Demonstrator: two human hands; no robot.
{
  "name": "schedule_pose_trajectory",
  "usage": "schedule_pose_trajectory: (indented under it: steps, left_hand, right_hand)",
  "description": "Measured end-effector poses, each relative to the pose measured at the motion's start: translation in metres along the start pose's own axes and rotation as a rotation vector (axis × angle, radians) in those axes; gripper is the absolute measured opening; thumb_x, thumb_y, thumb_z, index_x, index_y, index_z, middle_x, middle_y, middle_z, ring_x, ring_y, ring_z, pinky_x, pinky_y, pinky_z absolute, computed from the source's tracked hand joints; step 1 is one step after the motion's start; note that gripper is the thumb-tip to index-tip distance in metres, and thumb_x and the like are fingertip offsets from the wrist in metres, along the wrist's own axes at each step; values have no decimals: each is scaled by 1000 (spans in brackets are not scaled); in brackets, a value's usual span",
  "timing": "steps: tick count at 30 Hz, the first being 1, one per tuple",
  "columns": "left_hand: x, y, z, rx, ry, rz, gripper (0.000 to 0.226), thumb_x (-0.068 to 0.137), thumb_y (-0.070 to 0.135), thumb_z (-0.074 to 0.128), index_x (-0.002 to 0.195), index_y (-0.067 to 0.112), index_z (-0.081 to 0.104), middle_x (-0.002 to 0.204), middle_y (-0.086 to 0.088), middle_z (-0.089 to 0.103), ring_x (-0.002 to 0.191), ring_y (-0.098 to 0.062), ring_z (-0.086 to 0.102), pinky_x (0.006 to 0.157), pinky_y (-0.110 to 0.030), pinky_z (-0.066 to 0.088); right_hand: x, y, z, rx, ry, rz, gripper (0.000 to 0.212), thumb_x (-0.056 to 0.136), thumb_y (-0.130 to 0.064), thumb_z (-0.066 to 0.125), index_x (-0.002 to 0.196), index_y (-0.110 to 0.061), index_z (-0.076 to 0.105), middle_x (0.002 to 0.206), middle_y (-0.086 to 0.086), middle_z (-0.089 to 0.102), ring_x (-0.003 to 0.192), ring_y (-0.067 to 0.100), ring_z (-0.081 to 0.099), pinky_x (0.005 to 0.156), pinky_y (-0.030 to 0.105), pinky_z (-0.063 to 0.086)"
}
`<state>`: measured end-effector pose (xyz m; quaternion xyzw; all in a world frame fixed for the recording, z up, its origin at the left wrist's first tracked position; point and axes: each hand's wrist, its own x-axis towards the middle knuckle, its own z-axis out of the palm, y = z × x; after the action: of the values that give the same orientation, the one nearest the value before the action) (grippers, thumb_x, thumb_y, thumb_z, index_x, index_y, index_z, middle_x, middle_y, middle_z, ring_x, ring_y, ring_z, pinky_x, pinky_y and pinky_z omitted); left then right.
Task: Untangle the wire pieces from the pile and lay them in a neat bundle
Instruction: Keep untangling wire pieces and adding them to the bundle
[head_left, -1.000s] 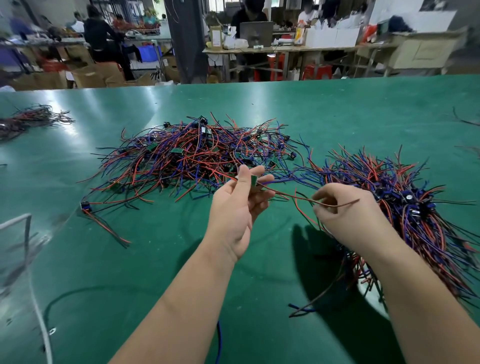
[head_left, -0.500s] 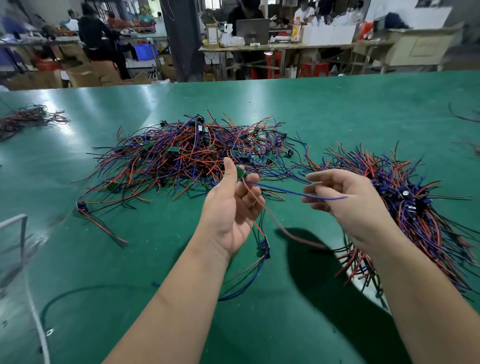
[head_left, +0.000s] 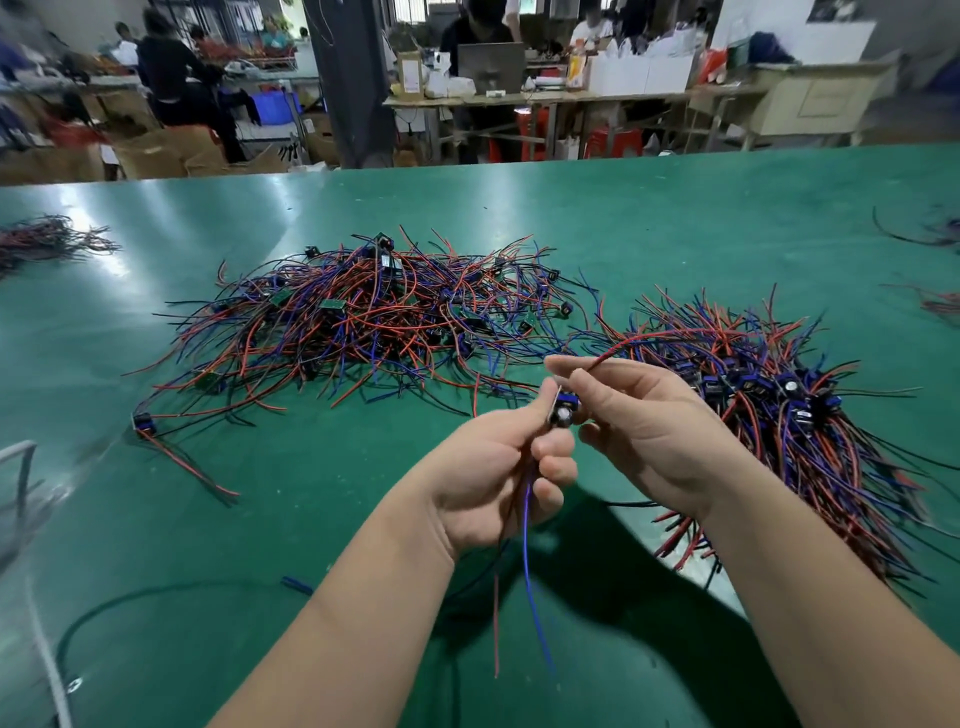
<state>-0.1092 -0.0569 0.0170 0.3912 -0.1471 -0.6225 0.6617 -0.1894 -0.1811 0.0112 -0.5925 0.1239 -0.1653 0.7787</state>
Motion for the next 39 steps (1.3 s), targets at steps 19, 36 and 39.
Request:
schedule_pose_trajectory:
  steps: [19, 36, 39]
  left_hand:
    - [10, -23, -5, 658, 150, 176, 12, 79, 17, 76, 69, 17, 69, 69, -2, 67, 58, -10, 58, 59, -18, 46]
    - [6, -10, 6, 214, 0, 292, 11, 75, 19, 63, 67, 17, 71, 63, -1, 66, 63, -16, 68, 68, -26, 55]
    - [4, -5, 4, 62, 11, 350, 6, 75, 18, 64, 77, 13, 67, 68, -4, 71, 62, -16, 70, 67, -27, 58]
  right_hand:
    - [5, -24, -44, 65, 502, -115, 7, 86, -7, 64, 81, -5, 69, 62, 3, 63, 51, 6, 50, 46, 14, 39]
    - [10, -16, -37, -9, 291, 228, 37, 101, -38, 37, 97, -13, 63, 69, 4, 68, 46, 11, 57, 41, 18, 42]
    - [4, -5, -26, -223, 29, 224, 12, 82, -20, 65, 93, -15, 65, 70, -2, 65, 54, 9, 58, 49, 20, 43]
